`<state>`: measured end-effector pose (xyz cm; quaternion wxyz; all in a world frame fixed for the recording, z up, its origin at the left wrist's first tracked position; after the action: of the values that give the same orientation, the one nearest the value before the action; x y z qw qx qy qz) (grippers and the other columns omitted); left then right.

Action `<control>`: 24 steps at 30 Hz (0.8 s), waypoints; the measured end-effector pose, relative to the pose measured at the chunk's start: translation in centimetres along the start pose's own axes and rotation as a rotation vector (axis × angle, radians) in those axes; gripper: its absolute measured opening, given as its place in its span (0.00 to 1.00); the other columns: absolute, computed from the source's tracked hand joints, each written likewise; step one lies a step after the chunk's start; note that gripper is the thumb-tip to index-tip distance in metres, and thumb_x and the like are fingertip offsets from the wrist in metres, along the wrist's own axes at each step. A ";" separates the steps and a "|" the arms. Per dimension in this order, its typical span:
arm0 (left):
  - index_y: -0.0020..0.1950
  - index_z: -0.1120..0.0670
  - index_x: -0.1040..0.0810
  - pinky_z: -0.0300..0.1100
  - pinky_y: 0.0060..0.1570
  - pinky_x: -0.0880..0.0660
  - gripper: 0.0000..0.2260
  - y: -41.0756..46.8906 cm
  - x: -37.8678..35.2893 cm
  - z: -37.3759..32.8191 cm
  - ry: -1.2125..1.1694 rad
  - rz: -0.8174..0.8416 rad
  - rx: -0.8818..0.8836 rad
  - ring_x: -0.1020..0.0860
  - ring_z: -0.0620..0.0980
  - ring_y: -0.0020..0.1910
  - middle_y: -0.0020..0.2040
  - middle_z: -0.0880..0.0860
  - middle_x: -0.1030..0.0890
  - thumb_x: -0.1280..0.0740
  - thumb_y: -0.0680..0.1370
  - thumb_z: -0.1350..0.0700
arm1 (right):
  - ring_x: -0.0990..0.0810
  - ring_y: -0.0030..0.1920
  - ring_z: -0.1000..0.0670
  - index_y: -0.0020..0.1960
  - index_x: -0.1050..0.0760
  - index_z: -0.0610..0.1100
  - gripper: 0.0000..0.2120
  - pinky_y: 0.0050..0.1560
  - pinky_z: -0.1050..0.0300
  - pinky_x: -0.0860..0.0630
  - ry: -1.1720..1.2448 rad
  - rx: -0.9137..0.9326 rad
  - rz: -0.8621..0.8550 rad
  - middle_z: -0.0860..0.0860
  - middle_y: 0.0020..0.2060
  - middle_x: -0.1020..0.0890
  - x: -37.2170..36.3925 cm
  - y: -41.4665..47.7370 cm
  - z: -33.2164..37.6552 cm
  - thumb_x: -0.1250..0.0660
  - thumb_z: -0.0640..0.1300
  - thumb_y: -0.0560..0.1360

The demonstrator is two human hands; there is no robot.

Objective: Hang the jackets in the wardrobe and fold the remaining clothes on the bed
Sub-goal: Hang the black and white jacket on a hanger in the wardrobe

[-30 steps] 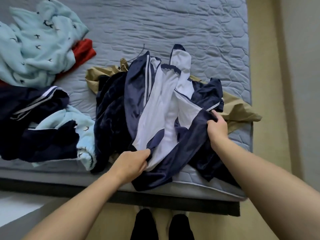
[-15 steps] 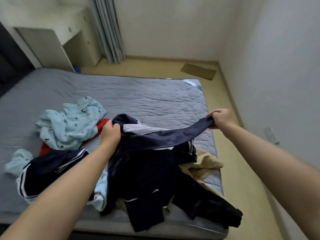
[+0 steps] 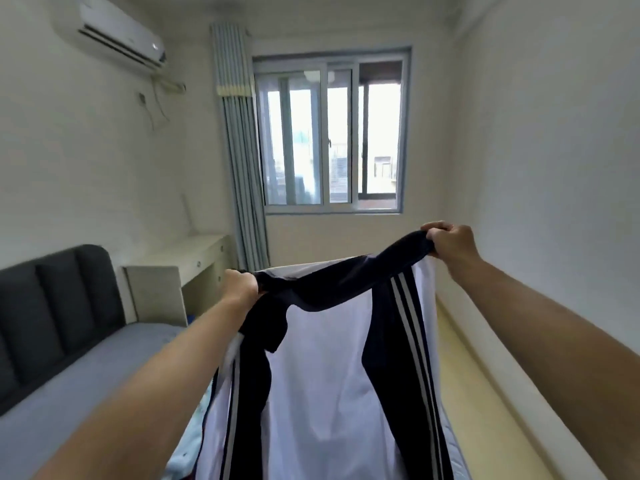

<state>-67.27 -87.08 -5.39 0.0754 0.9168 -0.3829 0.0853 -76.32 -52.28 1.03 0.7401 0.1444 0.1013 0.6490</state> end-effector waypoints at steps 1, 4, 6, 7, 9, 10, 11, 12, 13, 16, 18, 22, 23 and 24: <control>0.65 0.65 0.36 0.47 0.55 0.29 0.17 -0.9 0.1 -0.9 0.111 0.025 -0.103 0.26 0.59 0.56 0.64 0.64 0.27 0.41 0.80 0.59 | 0.21 0.46 0.45 0.40 0.21 0.44 0.14 0.48 0.54 0.21 0.019 0.050 -0.029 0.46 0.40 0.20 -0.5 -0.1 1.5 0.42 0.30 0.72; 0.77 0.53 0.59 0.54 0.70 0.45 0.45 -4.2 -2.4 0.2 0.703 0.294 -0.359 0.35 0.57 0.70 0.72 0.55 0.36 0.33 0.73 0.41 | 0.21 0.49 0.46 0.44 0.21 0.44 0.15 0.53 0.54 0.22 0.102 0.195 -0.077 0.49 0.41 0.20 -2.3 -0.8 5.8 0.42 0.29 0.72; 0.76 0.53 0.49 0.60 0.70 0.45 0.33 -5.9 -4.5 2.2 1.027 0.249 -0.588 0.27 0.56 0.64 0.64 0.51 0.27 0.37 0.75 0.49 | 0.21 0.49 0.48 0.46 0.21 0.45 0.15 0.51 0.58 0.23 0.120 0.272 -0.050 0.51 0.41 0.20 -3.6 -1.4 8.3 0.42 0.29 0.72; 0.68 0.53 0.37 0.55 0.65 0.35 0.20 -6.3 -5.2 2.7 1.008 0.181 -0.688 0.23 0.56 0.55 0.55 0.52 0.22 0.41 0.76 0.56 | 0.21 0.49 0.48 0.46 0.21 0.45 0.15 0.49 0.60 0.24 0.118 0.305 -0.024 0.51 0.41 0.20 -4.0 -1.6 9.3 0.42 0.30 0.73; 0.45 0.52 0.30 0.44 0.39 0.28 0.06 -6.3 -5.5 2.3 0.774 0.130 -0.672 0.22 0.55 0.41 0.41 0.52 0.21 0.44 0.76 0.60 | 0.21 0.49 0.49 0.45 0.21 0.45 0.15 0.48 0.62 0.24 0.083 0.360 0.012 0.51 0.42 0.20 -4.6 -1.9 10.8 0.41 0.30 0.73; 0.39 0.52 0.31 0.42 0.33 0.31 0.08 -5.8 -5.4 1.7 0.691 0.168 -0.577 0.23 0.53 0.38 0.38 0.52 0.23 0.44 0.75 0.62 | 0.22 0.50 0.49 0.45 0.21 0.45 0.15 0.48 0.63 0.24 0.057 0.374 0.017 0.51 0.42 0.20 -4.4 -1.8 11.2 0.41 0.30 0.73; 0.37 0.53 0.30 0.41 0.31 0.32 0.09 -5.1 -5.1 1.1 0.627 0.201 -0.494 0.24 0.52 0.36 0.36 0.52 0.23 0.44 0.74 0.64 | 0.22 0.50 0.48 0.45 0.21 0.45 0.15 0.49 0.62 0.23 0.039 0.368 0.020 0.51 0.43 0.21 -4.2 -1.6 11.4 0.41 0.29 0.73; 0.38 0.55 0.27 0.40 0.32 0.31 0.09 -4.3 -4.7 0.4 0.557 0.227 -0.429 0.24 0.53 0.36 0.37 0.53 0.22 0.44 0.74 0.65 | 0.22 0.51 0.47 0.44 0.21 0.45 0.15 0.51 0.58 0.22 0.035 0.336 0.035 0.49 0.44 0.21 -3.9 -1.4 11.4 0.42 0.29 0.73; 0.40 0.57 0.25 0.41 0.35 0.30 0.09 -3.5 -4.3 -0.3 0.482 0.237 -0.379 0.24 0.54 0.37 0.38 0.56 0.21 0.44 0.74 0.65 | 0.22 0.52 0.45 0.44 0.22 0.44 0.16 0.54 0.54 0.22 0.038 0.288 0.078 0.47 0.45 0.21 -3.5 -1.0 11.2 0.43 0.29 0.72; 0.42 0.57 0.27 0.42 0.38 0.33 0.06 -2.1 -2.4 -2.7 0.401 0.308 -0.344 0.23 0.55 0.40 0.38 0.56 0.23 0.41 0.76 0.58 | 0.23 0.53 0.43 0.55 0.26 0.41 0.18 0.50 0.53 0.21 -0.165 0.181 0.301 0.46 0.46 0.25 -2.6 -0.1 9.9 0.45 0.28 0.72; 0.47 0.53 0.30 0.41 0.36 0.31 0.13 -1.8 -1.4 -4.0 0.606 0.426 -0.397 0.23 0.50 0.39 0.40 0.51 0.23 0.35 0.75 0.44 | 0.24 0.49 0.47 0.61 0.29 0.41 0.20 0.43 0.59 0.26 -0.572 0.251 0.332 0.46 0.47 0.24 -2.0 0.2 8.9 0.42 0.29 0.72; 0.58 0.55 0.35 0.42 0.39 0.29 0.18 -1.9 0.0 -6.8 1.128 0.262 -0.653 0.24 0.52 0.44 0.47 0.52 0.23 0.35 0.72 0.50 | 0.25 0.43 0.47 0.47 0.26 0.39 0.07 0.39 0.57 0.32 -1.148 0.519 0.049 0.44 0.44 0.22 -0.5 0.5 8.1 0.40 0.31 0.73; 0.59 0.57 0.35 0.43 0.40 0.30 0.16 -1.8 0.2 -7.7 1.151 0.228 -0.667 0.24 0.54 0.47 0.49 0.53 0.24 0.39 0.73 0.55 | 0.25 0.41 0.47 0.43 0.28 0.41 0.05 0.38 0.58 0.34 -1.250 0.547 0.004 0.45 0.43 0.22 -0.2 0.4 8.2 0.39 0.32 0.74; 0.57 0.57 0.34 0.43 0.41 0.31 0.12 -1.7 0.6 -8.7 1.142 0.238 -0.661 0.24 0.55 0.48 0.51 0.55 0.24 0.41 0.74 0.58 | 0.25 0.40 0.47 0.41 0.30 0.42 0.05 0.39 0.58 0.34 -1.335 0.552 -0.025 0.46 0.42 0.22 0.0 0.3 8.3 0.39 0.35 0.74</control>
<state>-66.50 -84.55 3.07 0.5331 0.6080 -0.3873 0.4429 -73.81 -52.89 8.93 0.5881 0.6905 -0.2104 0.3647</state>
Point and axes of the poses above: each hand's wrist, its own y-axis towards the middle knuckle, its own x-axis out of the back of the hand, z = x × y, the point moved 3 cm from there along y, towards the middle knuckle
